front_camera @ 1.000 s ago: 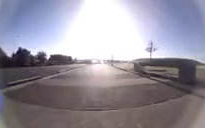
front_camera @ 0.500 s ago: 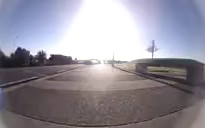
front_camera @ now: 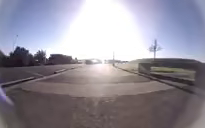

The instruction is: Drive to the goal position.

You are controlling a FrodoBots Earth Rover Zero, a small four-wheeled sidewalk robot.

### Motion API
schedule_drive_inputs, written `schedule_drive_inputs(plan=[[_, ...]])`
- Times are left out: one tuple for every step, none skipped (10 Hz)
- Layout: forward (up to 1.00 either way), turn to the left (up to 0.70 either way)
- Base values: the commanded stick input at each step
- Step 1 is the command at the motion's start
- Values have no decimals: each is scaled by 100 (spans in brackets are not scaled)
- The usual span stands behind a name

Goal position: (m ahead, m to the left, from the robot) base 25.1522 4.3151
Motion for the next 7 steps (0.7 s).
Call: schedule_drive_inputs(plan=[[70,0],[70,0],[70,0],[70,0],[70,0],[70,0],[70,0]])
